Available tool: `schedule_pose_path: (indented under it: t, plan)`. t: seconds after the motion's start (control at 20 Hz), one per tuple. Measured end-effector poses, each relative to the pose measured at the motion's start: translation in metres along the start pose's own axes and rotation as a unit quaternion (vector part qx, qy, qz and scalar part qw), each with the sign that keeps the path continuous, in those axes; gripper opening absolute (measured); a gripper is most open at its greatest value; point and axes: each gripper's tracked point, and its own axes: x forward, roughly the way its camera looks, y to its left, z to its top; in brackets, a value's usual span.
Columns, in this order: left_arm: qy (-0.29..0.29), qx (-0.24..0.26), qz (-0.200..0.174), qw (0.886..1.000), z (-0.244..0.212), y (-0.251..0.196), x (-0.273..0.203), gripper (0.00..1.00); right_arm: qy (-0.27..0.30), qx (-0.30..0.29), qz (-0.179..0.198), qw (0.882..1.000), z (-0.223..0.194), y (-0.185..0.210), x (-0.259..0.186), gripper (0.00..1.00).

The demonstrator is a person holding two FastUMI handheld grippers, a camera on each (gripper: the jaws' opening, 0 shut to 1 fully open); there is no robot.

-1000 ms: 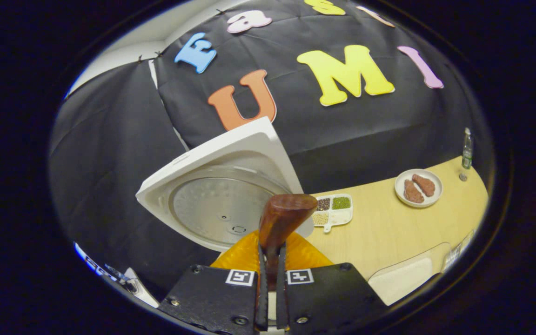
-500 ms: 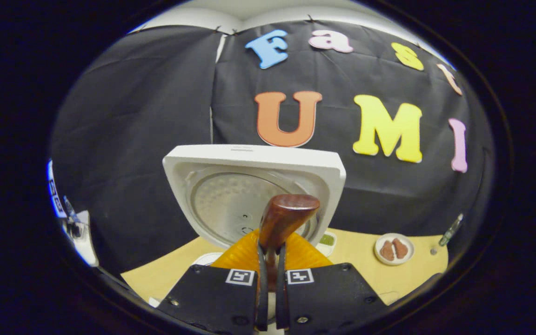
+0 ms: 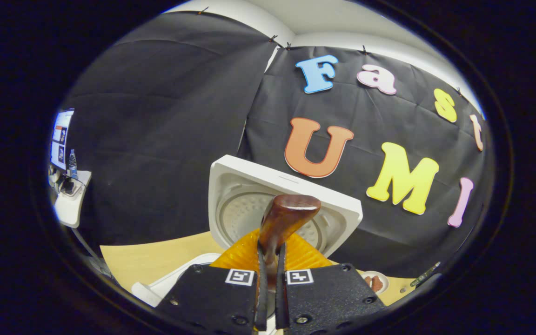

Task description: Close the left gripper, press the button to open the rice cooker; take a wooden spoon from the chopstick holder with the right hand, scoop a spoonful of rice and pour it into the rice cooker, then put the wooden spoon back into the chopstick holder.

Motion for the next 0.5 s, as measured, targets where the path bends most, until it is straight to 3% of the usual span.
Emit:
schedule_pose_path:
  t: [0.15,0.5]
  plan:
    - [-0.003,0.002,0.0,1.0,0.003,0.0,-0.003,0.94,-0.001,0.017,0.001,1.0,0.002,-0.002,-0.004,0.12]
    - [-0.009,0.003,-0.014,1.0,0.006,-0.021,-0.004,0.94,0.002,0.131,-0.001,0.991,0.018,-0.033,-0.033,0.12]
